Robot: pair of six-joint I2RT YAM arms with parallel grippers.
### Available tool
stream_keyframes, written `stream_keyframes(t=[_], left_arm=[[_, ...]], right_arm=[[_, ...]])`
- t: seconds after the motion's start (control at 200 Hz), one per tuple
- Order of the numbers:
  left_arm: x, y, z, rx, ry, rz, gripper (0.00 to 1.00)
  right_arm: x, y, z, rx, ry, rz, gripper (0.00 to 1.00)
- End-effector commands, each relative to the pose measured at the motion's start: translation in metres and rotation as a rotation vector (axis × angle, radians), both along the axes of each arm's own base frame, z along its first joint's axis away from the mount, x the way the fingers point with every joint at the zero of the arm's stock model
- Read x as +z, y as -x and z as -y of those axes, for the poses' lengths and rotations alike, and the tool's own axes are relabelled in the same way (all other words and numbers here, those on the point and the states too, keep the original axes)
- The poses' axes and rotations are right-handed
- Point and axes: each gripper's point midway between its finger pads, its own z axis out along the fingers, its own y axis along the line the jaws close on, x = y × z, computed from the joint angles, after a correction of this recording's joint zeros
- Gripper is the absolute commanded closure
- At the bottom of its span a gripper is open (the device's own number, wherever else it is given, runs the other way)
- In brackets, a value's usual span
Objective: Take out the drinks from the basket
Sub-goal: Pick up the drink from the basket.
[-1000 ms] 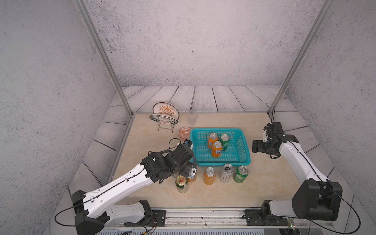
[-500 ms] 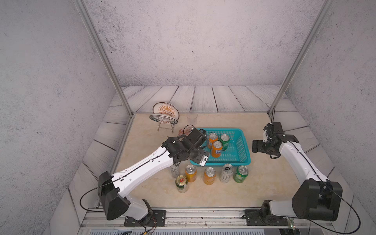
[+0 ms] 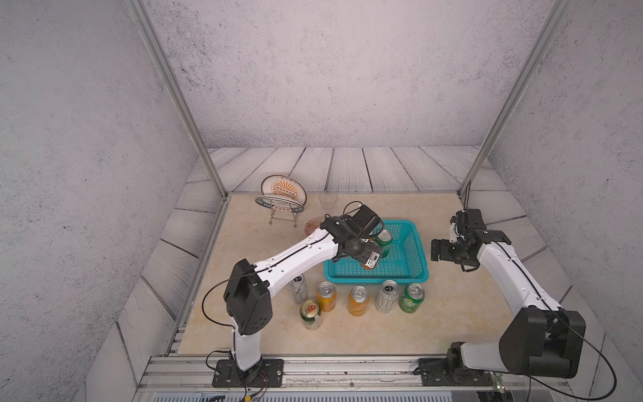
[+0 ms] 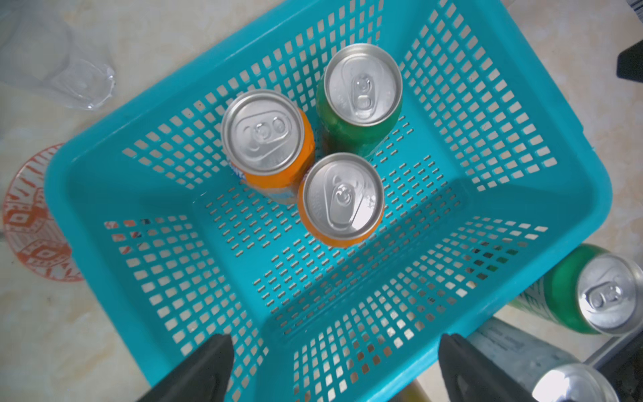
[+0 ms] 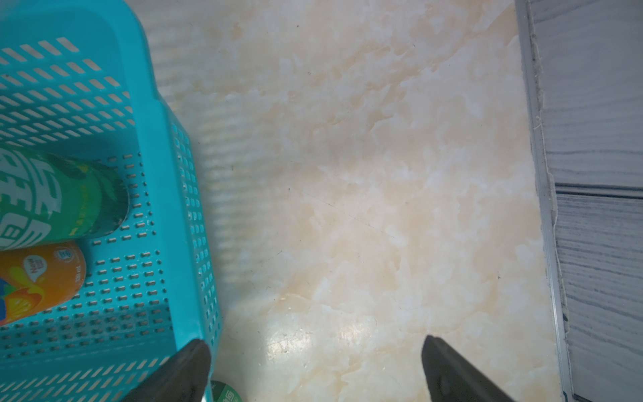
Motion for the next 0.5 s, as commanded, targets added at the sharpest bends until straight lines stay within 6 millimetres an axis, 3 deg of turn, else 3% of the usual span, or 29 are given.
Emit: stream_keyframes(t=[0.0, 0.495], left_arm=[[-0.004, -0.008, 0.010, 0.007, 0.007, -0.027, 0.01], [-0.054, -0.037, 0.034, 0.074, -0.050, -0.063, 0.00]], right_arm=[[-0.001, 0.000, 0.000, 0.001, -0.009, -0.003, 0.01], [0.002, 0.000, 0.000, -0.001, -0.007, 0.007, 0.01]])
